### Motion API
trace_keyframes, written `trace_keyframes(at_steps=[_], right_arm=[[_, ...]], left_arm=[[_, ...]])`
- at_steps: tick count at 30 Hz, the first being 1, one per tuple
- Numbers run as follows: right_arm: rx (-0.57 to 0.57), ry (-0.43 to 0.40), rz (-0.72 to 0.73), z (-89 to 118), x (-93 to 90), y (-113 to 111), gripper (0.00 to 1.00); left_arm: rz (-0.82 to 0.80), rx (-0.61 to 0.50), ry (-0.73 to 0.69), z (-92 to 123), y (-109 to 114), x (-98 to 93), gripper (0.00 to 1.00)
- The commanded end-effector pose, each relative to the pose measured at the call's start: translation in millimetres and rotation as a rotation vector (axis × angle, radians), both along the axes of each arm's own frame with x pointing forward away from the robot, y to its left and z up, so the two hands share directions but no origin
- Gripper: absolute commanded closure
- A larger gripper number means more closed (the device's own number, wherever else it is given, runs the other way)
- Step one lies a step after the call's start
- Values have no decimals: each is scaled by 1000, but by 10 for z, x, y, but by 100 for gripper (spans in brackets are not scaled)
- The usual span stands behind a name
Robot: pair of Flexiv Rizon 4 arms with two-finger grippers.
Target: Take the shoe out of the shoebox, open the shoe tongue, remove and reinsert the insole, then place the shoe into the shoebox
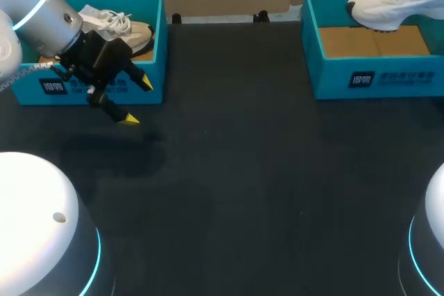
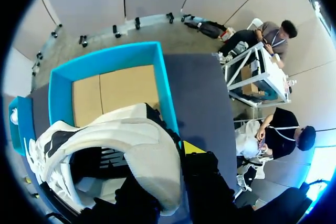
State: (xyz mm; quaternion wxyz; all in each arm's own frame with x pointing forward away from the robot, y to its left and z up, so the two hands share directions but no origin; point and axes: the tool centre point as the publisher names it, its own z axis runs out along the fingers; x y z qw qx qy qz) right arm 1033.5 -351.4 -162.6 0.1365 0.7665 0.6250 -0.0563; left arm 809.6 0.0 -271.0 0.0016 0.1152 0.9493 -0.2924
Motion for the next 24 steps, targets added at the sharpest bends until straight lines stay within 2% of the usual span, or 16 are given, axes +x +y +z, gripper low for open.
trace_keyframes(at_steps=[1, 9, 24], right_arm=[[31, -21, -38, -86, 45, 70, 100], [-24, -38, -75, -245, 145, 164, 100], [-6, -79, -122, -530, 336, 184, 100]], left_arm=[[-1, 3, 0, 1, 3, -3, 0], [-1, 3, 0, 1, 3, -3, 0], [-1, 3, 0, 1, 3, -3, 0]])
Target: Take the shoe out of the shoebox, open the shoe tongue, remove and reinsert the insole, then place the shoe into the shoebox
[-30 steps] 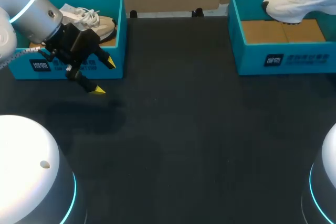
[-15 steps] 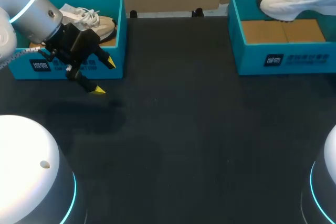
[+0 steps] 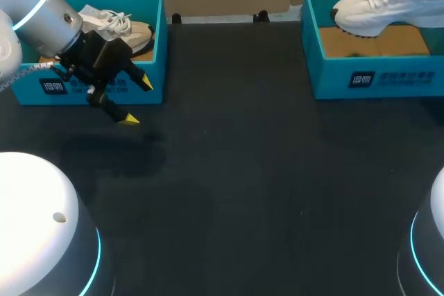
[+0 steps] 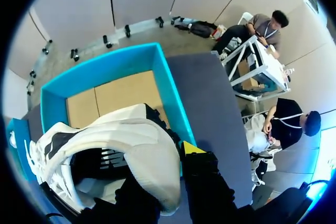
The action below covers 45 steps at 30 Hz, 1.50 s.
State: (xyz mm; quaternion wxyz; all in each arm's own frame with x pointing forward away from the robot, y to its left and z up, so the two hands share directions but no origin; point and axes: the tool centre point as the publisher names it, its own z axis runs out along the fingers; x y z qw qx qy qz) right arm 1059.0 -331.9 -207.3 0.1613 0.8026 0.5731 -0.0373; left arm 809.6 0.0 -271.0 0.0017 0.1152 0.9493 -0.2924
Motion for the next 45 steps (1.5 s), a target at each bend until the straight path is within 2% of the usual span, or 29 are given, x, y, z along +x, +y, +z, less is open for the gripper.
trace_keyframes(at_steps=[1, 17, 45], right_arm=[[4, -2, -6, -106, 98, -10, 100], [-31, 5, -14, -468, 240, -14, 100], [-58, 21, -41, -965, 297, -58, 100]], left_arm=[[-1, 3, 0, 0, 3, -3, 0], [-1, 3, 0, 0, 3, -3, 0], [-1, 3, 0, 0, 3, -3, 0]])
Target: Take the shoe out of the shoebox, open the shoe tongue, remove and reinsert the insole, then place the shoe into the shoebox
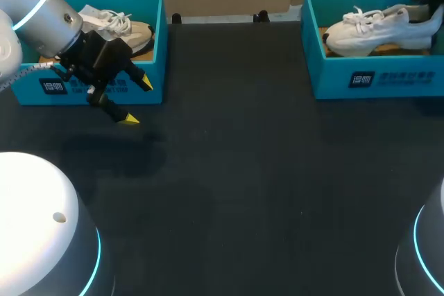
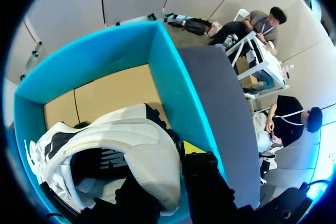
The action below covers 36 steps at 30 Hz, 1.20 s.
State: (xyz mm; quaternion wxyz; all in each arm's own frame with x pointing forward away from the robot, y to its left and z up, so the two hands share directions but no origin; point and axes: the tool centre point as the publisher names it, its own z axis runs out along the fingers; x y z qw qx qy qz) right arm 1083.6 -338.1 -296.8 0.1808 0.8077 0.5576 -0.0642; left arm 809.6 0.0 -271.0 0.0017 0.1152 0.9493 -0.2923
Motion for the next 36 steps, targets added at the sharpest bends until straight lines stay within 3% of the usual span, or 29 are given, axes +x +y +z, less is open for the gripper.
trace_keyframes(at_steps=[1, 15, 36], right_arm=[[6, 7, -4, -92, 54, 8, 100], [31, 38, -18, -238, -11, -8, 100], [18, 24, -45, -67, -210, 5, 100]], left_arm=[[-1, 3, 0, 0, 3, -3, 0], [-1, 3, 0, 0, 3, -3, 0], [-1, 3, 0, 0, 3, -3, 0]])
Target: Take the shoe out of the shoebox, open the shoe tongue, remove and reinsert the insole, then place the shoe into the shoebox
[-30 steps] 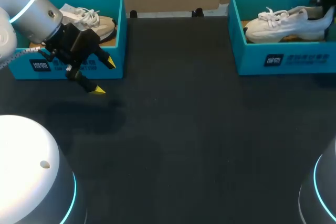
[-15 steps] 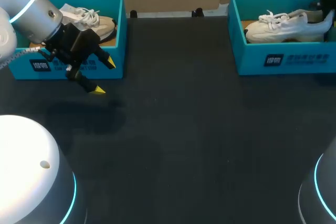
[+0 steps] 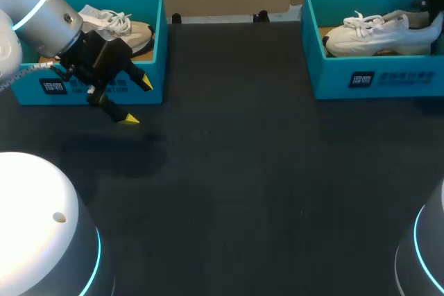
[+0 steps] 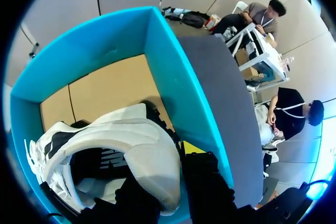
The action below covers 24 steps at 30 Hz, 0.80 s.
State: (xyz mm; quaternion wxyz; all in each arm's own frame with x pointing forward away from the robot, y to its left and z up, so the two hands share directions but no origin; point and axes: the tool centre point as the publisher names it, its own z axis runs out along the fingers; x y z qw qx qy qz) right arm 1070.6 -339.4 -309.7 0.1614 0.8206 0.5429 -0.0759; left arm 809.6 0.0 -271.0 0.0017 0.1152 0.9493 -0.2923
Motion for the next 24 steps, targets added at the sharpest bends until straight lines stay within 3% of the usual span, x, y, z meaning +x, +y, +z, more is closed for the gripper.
trace_keyframes(at_steps=[1, 13, 24], right_arm=[[-4, -11, -1, 68, -95, 19, 100], [-13, -12, -11, 94, -266, -45, 100], [-13, 20, 8, -43, -421, -51, 100]], left_arm=[[-1, 3, 0, 0, 3, -3, 0], [-1, 3, 0, 0, 3, -3, 0], [-1, 3, 0, 0, 3, -3, 0]])
